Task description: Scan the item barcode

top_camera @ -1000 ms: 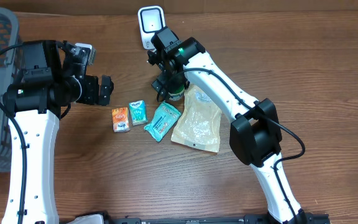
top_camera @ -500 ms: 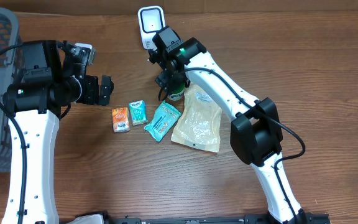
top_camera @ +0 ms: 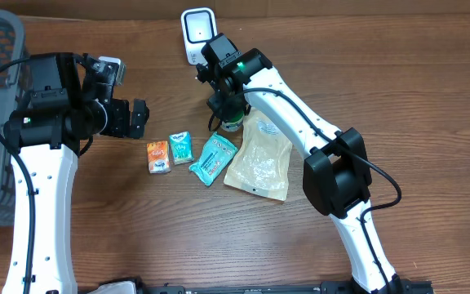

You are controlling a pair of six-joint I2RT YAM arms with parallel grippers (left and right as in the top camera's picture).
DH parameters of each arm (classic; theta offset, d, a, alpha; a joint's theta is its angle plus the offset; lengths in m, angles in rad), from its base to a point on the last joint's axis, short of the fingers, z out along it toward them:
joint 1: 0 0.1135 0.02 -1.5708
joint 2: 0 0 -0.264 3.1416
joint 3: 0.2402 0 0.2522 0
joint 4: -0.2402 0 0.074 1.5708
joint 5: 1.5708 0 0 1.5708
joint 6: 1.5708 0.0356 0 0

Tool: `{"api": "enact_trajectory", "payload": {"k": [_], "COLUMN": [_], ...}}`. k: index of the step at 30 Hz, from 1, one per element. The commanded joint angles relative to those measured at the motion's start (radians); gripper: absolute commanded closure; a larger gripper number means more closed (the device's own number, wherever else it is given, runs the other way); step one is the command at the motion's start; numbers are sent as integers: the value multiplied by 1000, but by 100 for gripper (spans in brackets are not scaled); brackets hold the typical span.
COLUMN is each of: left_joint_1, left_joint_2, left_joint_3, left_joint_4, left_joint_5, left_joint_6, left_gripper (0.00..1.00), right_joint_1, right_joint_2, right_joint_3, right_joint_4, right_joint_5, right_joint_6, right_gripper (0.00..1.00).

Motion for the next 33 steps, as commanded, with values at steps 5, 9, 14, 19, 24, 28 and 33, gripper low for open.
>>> {"api": "enact_trajectory", "payload": {"k": [5,9,14,19,24,28,33], "left_joint_1": [0,0,0,0,0,0,0], "left_joint_2": [-6,-6,-6,-6,-6,-6,-6], "left_joint_3": [19,19,19,19,19,19,19], "left_joint_4": [1,1,1,1,1,1,1], "left_joint_5": [1,1,1,1,1,1,1], "left_joint_6": [0,0,0,0,0,0,0], "left_gripper": [0,0,0,1,0,1,0], "right_joint_1": [-23,-52,-122,-216,-309,-349,-341], "right_joint_2": [-5,-5,-5,-5,-5,-5,-5], "right_joint_3": [135,217,336,424,437,437,437], "right_joint_4": [-83,-134,-200,-230,-227,-227,-211], "right_joint_5": [-141,-294,-606,-1019,-1326,-1332,-1222], "right_joint_6": [39,40,39,40,39,39,39], "right_gripper": [58,63,65,64,65,67,68]}}
